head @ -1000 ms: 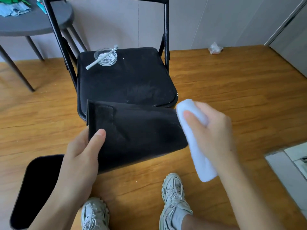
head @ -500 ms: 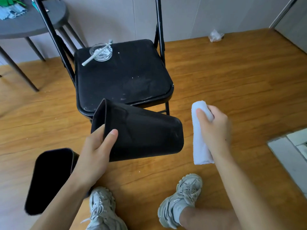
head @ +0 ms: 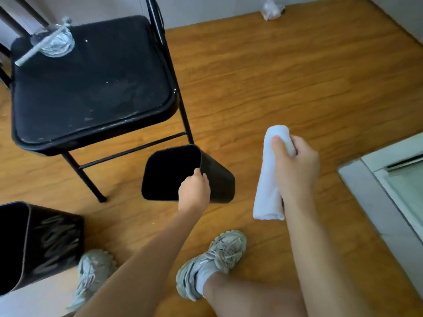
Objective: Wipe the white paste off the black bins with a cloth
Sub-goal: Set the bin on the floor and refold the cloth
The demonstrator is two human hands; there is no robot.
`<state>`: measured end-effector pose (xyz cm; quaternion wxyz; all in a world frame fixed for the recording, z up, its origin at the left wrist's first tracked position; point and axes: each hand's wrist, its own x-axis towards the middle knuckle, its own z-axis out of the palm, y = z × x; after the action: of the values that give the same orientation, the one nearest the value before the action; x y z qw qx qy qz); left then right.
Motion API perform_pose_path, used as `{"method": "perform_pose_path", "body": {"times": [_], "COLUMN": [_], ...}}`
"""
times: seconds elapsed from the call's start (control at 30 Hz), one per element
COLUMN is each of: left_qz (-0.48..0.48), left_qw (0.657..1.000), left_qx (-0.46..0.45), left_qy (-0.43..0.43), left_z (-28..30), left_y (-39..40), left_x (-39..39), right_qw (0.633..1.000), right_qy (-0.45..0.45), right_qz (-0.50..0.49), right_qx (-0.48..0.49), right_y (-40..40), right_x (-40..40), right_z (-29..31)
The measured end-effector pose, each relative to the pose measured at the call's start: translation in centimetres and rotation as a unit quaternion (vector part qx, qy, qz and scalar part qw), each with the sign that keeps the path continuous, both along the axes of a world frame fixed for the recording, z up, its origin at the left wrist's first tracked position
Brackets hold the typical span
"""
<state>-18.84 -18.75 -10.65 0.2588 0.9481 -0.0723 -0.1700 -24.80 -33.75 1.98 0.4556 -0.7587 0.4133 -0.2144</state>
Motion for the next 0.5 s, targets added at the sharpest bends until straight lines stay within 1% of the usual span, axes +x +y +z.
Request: {"method": "perform_pose_path", "body": {"times": [0.07,0.13,0.2,0.23,0.3,0.33,0.4,0.47,0.5], "left_qz": [-0.036,-0.069,-0.107,-0.126,-0.179,-0.217,-0.308,-0.381,-0.402], "left_qw": [0.998,0.994,0.990,0.989,0.981,0.972,0.941,0.907,0.896], "left_qx": [0.048,0.079,0.087,0.079,0.070,0.077,0.118,0.164,0.178], "left_qy": [0.003,-0.017,-0.030,-0.023,0.023,0.047,0.075,0.070,0.063], "left_z": [-2.2,-3.8,-4.9,-5.4,-5.9,-6.1,-6.5,-6.7,-6.9], "left_y": [-2.3,-4.3,-6.3,-7.2,-8.2,-8.4,-8.1,-7.3,-6.8], "left_x": [-0.5,-0.6,-0.6,-0.5,-0.5,-0.6,-0.8,-1.8,-2.4], "right_qw": [0.999,0.996,0.995,0.995,0.995,0.995,0.995,0.995,0.995], "right_qy": [0.042,0.072,0.090,0.096,0.098,0.095,0.089,0.077,0.073], "right_qz": [0.027,0.043,0.039,0.031,0.014,0.010,0.009,0.011,0.011], "right_qx": [-0.021,-0.027,-0.017,-0.007,0.015,0.025,0.043,0.061,0.066], "right_y": [-1.0,-1.9,-2.6,-2.8,-3.0,-3.0,-2.9,-2.9,-2.9], "right_x": [-0.2,-0.3,-0.3,-0.3,-0.2,0.0,0.4,0.6,0.7], "right_z": [-1.2,-2.4,-3.5,-4.1,-4.9,-5.2,-5.4,-5.5,-5.4]}}
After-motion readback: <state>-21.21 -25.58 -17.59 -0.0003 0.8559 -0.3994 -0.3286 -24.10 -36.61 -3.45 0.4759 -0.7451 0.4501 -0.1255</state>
